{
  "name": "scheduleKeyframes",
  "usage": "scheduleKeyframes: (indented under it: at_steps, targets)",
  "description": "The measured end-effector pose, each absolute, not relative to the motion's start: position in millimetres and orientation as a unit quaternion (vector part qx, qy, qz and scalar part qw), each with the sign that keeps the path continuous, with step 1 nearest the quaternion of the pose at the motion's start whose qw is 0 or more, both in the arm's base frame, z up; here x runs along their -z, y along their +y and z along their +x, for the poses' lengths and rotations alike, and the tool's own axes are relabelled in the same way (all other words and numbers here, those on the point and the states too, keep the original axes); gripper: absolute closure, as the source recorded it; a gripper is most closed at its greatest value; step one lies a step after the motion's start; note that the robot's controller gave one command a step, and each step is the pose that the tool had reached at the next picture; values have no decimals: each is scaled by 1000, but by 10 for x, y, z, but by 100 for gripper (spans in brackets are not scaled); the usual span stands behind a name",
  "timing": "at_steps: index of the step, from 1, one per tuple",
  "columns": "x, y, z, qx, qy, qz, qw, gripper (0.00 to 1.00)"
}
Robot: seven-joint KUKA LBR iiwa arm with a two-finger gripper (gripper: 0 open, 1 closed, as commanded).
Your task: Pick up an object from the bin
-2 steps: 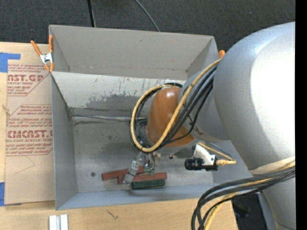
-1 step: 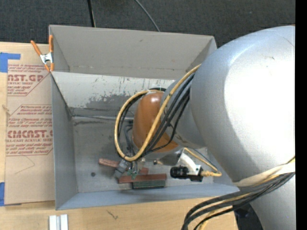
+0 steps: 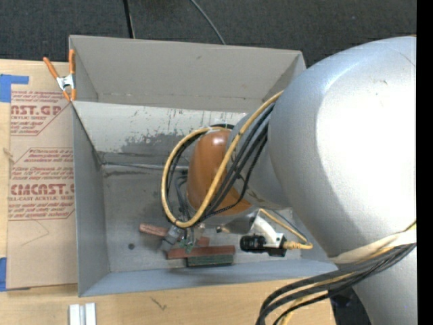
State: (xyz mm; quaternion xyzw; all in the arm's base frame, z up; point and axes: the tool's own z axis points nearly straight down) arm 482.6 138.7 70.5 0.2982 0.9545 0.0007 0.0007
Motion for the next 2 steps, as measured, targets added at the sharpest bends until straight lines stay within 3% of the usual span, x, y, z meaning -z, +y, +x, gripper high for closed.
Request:
scheduleKeyframes:
  at_steps: [1, 2]
  targets:
    - [-2511, 1380, 5300, -2, 960, 280, 4, 100]
    - [-2469, 1376, 5281, 0, 960, 280, 1, 100]
